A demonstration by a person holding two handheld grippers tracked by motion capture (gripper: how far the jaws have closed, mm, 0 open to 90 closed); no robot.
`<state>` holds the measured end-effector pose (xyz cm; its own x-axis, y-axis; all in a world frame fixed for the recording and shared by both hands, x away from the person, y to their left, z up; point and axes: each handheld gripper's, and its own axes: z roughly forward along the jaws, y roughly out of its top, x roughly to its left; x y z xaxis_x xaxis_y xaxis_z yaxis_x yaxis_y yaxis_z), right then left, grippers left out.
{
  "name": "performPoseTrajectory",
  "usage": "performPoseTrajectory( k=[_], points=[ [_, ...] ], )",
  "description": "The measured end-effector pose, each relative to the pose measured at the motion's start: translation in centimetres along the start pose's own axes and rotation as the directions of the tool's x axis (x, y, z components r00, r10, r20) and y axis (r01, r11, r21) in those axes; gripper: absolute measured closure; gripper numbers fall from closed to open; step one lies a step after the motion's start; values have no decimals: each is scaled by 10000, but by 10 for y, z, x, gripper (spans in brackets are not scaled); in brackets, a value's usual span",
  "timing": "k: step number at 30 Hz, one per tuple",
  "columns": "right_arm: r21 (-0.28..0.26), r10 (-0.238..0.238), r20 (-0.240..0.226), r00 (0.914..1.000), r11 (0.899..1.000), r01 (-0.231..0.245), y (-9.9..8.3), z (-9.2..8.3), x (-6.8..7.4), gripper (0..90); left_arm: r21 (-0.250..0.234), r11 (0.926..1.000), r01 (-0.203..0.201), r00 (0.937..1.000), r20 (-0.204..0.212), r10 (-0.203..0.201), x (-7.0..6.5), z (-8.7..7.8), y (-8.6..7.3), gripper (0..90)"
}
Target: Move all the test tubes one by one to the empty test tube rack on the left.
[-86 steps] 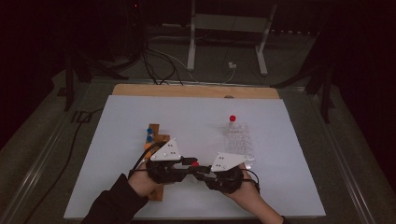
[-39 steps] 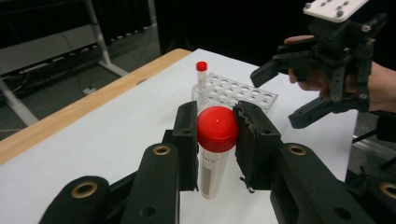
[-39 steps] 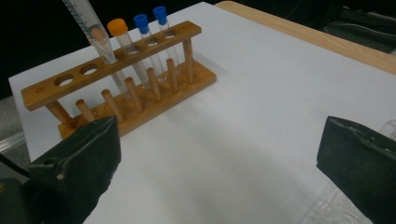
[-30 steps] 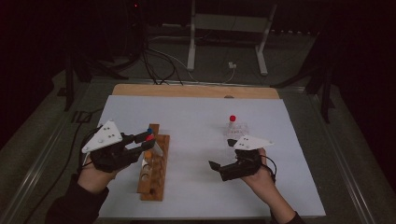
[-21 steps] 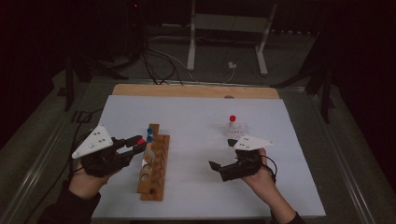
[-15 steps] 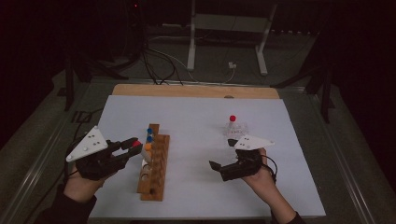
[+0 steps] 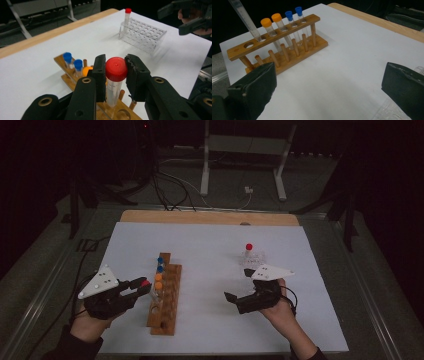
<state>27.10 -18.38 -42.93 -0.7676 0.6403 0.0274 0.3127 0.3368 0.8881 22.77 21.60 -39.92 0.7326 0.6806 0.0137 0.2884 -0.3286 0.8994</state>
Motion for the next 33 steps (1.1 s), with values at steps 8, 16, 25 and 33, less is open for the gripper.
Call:
performPoseTrajectory(
  k=[8, 16, 25, 33],
  points=[
    [7, 7, -2, 10000, 10000, -7, 0, 0, 0, 0, 422, 9991, -32, 10000, -61, 35, -1, 9, -8, 719],
    [18, 4, -12, 10000, 10000, -4, 0, -1, -1, 0, 756, 9971, -71, 10000, -9, 72, 0, 19, -14, 719],
    [26, 8, -53, 10000, 10000, -8, 0, -1, -1, 0, 1121, 9936, -139, 9999, -24, 142, -1, 28, -20, 719],
    [-8, 28, -68, 10000, 10000, -28, 0, -2, -1, 0, 1391, 9899, -289, 9995, -81, 303, -3, 31, -21, 718]
  ],
)
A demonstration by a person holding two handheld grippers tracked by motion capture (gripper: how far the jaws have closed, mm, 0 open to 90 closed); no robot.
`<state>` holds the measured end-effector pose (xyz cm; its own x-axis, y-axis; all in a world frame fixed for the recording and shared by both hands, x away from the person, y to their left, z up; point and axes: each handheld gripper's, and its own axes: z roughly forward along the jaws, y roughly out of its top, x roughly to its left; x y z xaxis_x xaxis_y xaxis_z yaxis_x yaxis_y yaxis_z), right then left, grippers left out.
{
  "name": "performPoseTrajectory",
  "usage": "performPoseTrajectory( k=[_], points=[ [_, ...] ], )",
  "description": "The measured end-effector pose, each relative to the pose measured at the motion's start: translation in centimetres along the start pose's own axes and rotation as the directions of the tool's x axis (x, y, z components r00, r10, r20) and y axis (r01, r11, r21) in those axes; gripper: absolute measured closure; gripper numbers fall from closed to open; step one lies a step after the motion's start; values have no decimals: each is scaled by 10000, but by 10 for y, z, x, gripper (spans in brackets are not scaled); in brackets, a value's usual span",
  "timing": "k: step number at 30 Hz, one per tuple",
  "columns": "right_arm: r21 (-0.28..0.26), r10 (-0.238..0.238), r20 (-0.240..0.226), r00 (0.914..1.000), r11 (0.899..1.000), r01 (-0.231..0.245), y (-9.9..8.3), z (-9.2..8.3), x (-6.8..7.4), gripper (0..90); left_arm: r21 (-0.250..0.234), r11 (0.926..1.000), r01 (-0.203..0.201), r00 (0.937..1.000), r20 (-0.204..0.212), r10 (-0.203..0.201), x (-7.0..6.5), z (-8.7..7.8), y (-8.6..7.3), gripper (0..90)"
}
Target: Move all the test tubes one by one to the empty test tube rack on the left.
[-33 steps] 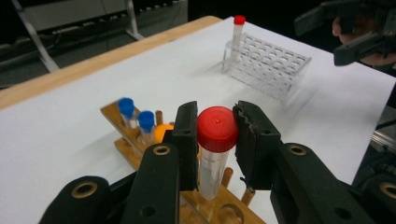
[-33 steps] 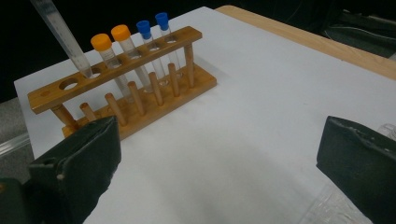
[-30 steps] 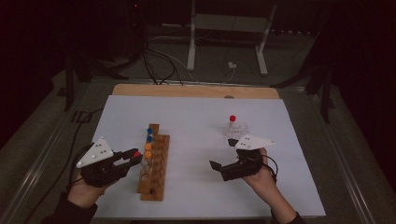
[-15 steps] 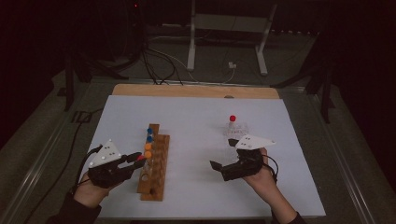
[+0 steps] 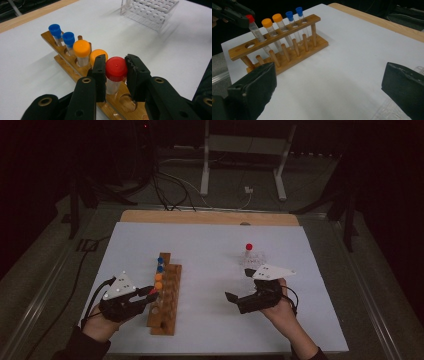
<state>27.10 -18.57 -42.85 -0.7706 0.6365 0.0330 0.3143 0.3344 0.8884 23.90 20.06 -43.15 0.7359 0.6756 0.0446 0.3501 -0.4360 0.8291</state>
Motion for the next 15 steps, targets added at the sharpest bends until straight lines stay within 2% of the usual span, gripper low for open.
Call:
performPoseTrajectory(
  k=[15],
  points=[
    [41, -27, -53, 10000, 10000, 28, 0, 0, 1, 0, 463, 9986, -274, 9996, -41, 276, -2, 6, -1, 716]
  ],
)
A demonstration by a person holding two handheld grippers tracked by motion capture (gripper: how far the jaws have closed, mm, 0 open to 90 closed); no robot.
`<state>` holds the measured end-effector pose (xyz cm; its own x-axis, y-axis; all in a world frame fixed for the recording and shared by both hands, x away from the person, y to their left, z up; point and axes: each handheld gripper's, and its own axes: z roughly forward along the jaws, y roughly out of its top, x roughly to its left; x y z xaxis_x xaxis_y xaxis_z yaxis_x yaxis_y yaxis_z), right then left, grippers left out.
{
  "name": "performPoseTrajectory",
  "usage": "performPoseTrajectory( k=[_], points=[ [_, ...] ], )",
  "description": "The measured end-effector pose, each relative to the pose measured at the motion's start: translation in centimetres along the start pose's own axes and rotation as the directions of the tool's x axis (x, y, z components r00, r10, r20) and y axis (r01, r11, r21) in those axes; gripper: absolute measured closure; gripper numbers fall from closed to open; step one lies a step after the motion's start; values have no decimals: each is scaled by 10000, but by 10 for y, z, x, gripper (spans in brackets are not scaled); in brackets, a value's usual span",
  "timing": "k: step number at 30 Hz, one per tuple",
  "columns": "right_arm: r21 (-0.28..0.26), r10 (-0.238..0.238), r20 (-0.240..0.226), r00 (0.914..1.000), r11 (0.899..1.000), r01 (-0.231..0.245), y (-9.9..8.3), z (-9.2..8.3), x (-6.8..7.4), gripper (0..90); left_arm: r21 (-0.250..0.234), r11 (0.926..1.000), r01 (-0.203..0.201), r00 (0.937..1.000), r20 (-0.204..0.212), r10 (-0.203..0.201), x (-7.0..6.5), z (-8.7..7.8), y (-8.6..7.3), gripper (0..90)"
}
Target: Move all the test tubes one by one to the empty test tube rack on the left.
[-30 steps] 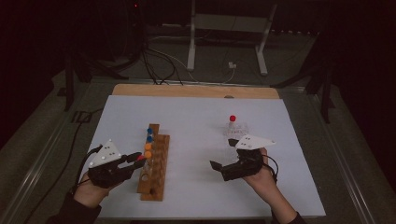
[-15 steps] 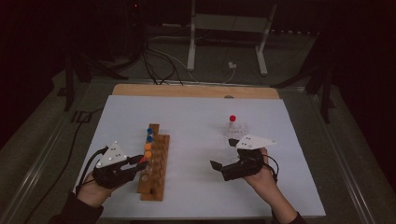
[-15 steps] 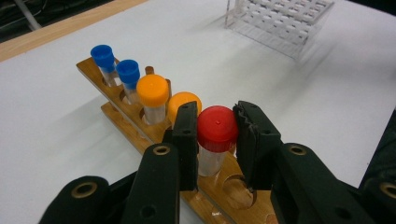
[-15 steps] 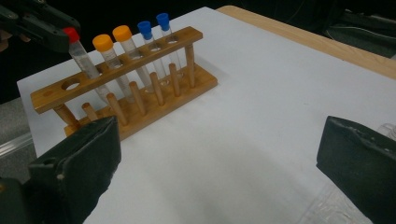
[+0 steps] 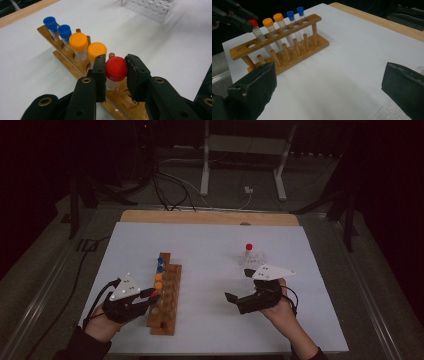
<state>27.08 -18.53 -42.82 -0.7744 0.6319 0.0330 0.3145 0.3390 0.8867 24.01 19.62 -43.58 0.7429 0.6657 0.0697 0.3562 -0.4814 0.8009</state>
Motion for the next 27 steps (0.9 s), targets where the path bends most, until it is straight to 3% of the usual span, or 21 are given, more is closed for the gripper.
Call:
performPoseTrajectory(
  k=[8, 11, 13, 19, 23, 27],
  points=[
    [-21, -29, -18, 10000, 10000, 29, 1, -1, 0, 0, -104, 9996, 260, 9996, 129, -259, 1, -1, 1, 701],
    [-41, -41, -4, 10000, 10000, 41, 1, -2, -1, 0, -326, 9985, 441, 9985, 330, -430, 2, -7, 4, 634],
    [-43, -40, -6, 10000, 10000, 39, 1, -3, -1, 0, -487, 9976, 486, 9979, 452, -464, 2, -12, 6, 579],
    [-191, -4, 129, 9999, 9998, 6, 3, -7, -4, 0, -1274, 9899, 627, 9978, 299, -594, 3, -24, 9, 356],
    [-276, -6, 274, 9996, 9996, 14, 4, -9, -8, 0, -1577, 9855, 635, 9973, 466, -568, 3, -27, 10, 166],
    [-238, -261, 576, 9980, 9993, 275, 4, -11, -11, 0, -1905, 9787, 764, 9953, 728, -636, 3, -29, 12, 73]
  ],
)
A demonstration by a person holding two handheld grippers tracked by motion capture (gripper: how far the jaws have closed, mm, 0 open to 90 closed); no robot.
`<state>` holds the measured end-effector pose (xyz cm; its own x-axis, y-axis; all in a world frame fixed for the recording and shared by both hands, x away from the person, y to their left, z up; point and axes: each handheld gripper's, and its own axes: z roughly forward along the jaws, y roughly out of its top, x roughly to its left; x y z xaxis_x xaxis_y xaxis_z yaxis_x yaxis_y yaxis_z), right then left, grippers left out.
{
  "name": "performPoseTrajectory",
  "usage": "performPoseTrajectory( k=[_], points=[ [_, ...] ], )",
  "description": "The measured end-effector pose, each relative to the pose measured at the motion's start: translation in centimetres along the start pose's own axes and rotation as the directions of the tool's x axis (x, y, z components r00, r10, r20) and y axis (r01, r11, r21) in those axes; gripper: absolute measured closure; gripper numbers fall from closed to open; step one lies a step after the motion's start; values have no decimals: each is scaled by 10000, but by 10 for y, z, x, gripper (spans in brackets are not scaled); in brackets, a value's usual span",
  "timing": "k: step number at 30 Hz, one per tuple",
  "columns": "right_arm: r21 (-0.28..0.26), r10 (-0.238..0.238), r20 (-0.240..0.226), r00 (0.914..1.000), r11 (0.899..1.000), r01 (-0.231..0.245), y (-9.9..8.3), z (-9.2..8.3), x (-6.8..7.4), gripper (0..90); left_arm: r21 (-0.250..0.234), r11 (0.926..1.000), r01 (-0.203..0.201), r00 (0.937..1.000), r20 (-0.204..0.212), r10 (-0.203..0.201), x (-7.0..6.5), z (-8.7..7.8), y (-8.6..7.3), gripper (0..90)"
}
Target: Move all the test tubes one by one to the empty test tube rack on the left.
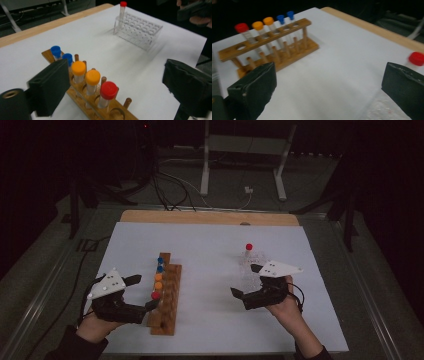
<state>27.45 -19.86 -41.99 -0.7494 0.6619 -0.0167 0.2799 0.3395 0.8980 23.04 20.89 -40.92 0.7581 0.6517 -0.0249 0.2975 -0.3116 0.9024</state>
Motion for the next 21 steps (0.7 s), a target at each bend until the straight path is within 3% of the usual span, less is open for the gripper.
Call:
performPoseTrajectory(
  k=[2, 9, 15, 21],
  points=[
    [-170, -145, 124, 9998, 9997, 147, 0, -1, -2, 0, -119, 9999, 9, 10000, -22, -9, 0, -1, 1, 32],
    [-544, -119, 270, 9996, 9984, 134, 3, -4, -13, 0, -718, 9973, -148, 9997, 198, 163, 2, -6, 0, 10],
    [-739, -92, 722, 9973, 9972, 145, 9, -3, -29, 0, -633, 9979, -161, 9998, 141, 170, 3, -4, -1, 10],
    [-736, 18, 851, 9964, 9973, 45, 9, 2, -45, 0, -639, 9978, -156, 9997, 175, 168, 5, -4, -3, 10]
  ],
)
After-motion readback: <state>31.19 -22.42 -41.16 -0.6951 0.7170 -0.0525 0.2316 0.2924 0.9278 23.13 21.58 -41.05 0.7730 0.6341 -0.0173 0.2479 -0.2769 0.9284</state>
